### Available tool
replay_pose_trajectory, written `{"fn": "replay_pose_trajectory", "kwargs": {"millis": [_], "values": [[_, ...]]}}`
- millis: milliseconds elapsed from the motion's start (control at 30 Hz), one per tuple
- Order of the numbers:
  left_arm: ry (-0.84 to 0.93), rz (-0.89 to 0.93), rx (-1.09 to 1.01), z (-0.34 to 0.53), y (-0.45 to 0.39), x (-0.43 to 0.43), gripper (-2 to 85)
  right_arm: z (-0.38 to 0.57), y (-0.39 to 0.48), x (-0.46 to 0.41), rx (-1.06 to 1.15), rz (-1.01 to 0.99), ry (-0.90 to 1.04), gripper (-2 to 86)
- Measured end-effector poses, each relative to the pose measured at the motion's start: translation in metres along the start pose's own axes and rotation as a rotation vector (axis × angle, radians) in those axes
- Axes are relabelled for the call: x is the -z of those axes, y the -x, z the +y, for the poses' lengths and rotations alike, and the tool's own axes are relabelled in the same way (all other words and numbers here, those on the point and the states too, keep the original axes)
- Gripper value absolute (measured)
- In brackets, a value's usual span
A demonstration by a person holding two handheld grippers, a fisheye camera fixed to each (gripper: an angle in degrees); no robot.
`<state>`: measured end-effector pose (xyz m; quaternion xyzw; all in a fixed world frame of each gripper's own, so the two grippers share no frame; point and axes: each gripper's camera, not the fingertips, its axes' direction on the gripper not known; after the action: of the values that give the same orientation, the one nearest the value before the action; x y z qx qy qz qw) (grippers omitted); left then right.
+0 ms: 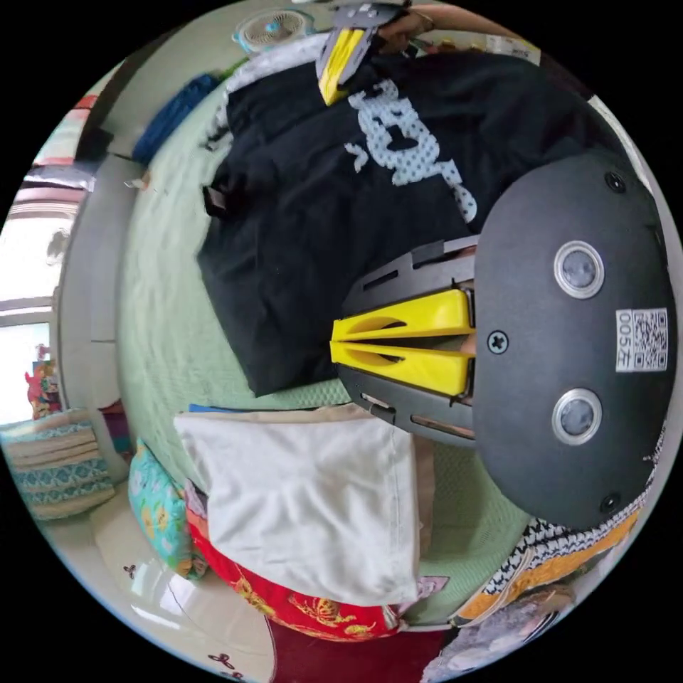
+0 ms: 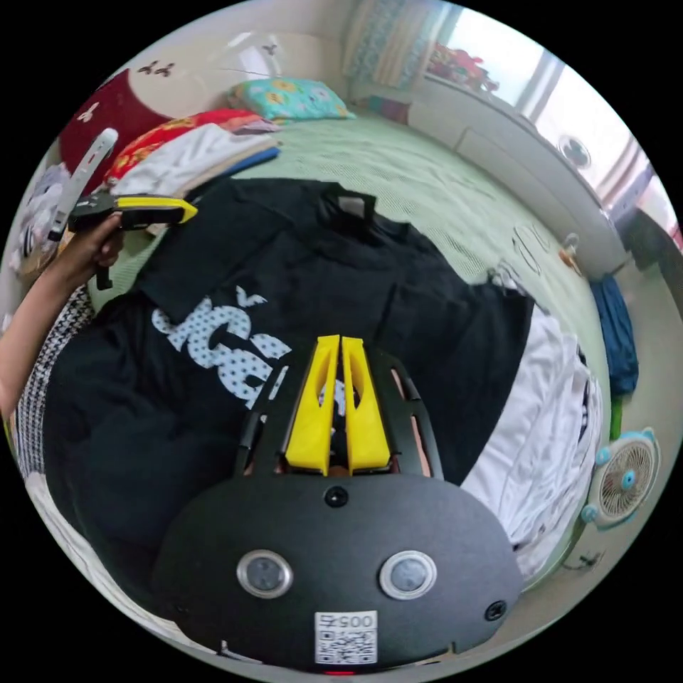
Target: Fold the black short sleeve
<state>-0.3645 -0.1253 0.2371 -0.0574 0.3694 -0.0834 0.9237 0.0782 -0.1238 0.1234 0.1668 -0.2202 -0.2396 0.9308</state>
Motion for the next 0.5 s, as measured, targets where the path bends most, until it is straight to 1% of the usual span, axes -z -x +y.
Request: {"fn": "replay_pose_trajectory", "kwargs": {"millis": [33, 67, 133, 167, 233, 300, 333, 400, 500], "values": [[-0.001, -0.008, -0.014, -0.002, -0.003, 0.001, -0.4, 0.005, -0.007, -0.007, -0.012, 0.011, 0.046, -0.9], [-0.007, -0.019, -0.032, -0.007, -0.006, 0.005, -0.2, 0.007, -0.010, -0.008, -0.012, 0.009, 0.047, -0.9], [-0.107, 0.018, -0.064, -0.014, -0.007, 0.020, 0.2, 0.008, -0.022, 0.000, 0.037, -0.064, 0.010, -0.4], [-0.176, 0.076, -0.101, -0.023, -0.005, 0.031, 0.8, 0.006, -0.025, 0.003, 0.052, -0.067, 0.002, -0.1], [-0.230, 0.138, -0.142, -0.044, -0.001, 0.040, 3.0, -0.003, -0.039, 0.026, 0.157, -0.030, -0.128, 2.5], [-0.260, 0.190, -0.219, -0.081, 0.004, 0.035, 8.1, -0.019, -0.051, 0.036, 0.213, 0.008, -0.173, 6.7], [-0.258, 0.204, -0.246, -0.091, 0.004, 0.030, 9.7, -0.033, -0.060, 0.036, 0.246, 0.026, -0.169, 8.3], [-0.184, 0.228, -0.343, -0.128, 0.003, 0.000, 15.7, -0.057, -0.074, 0.028, 0.282, 0.024, -0.113, 9.7], [-0.057, 0.244, -0.397, -0.168, 0.004, -0.037, 17.8, -0.093, -0.091, 0.004, 0.322, 0.033, 0.006, 9.7]]}}
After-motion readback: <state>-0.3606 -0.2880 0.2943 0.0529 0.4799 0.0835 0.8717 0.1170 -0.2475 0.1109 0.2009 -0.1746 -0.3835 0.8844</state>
